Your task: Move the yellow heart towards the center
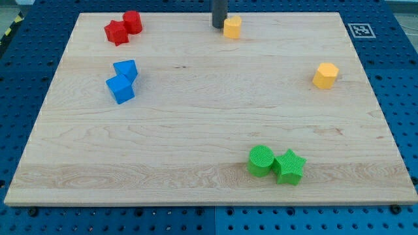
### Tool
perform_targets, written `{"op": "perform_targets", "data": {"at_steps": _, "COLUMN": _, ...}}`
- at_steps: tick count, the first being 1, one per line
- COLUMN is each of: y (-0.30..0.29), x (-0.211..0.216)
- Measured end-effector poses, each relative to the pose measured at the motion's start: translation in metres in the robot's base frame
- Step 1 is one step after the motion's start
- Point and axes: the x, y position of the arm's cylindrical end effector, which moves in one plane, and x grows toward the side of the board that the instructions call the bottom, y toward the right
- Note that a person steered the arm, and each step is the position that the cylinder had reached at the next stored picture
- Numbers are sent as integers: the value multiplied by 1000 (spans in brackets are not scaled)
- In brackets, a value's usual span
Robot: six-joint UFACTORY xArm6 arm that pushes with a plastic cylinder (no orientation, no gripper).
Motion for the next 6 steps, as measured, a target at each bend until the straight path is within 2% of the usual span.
{"op": "perform_targets", "data": {"at_steps": 2, "y": 46, "x": 9}}
{"op": "perform_targets", "data": {"at_steps": 3, "y": 46, "x": 24}}
{"op": "perform_targets", "data": {"at_steps": 6, "y": 43, "x": 25}}
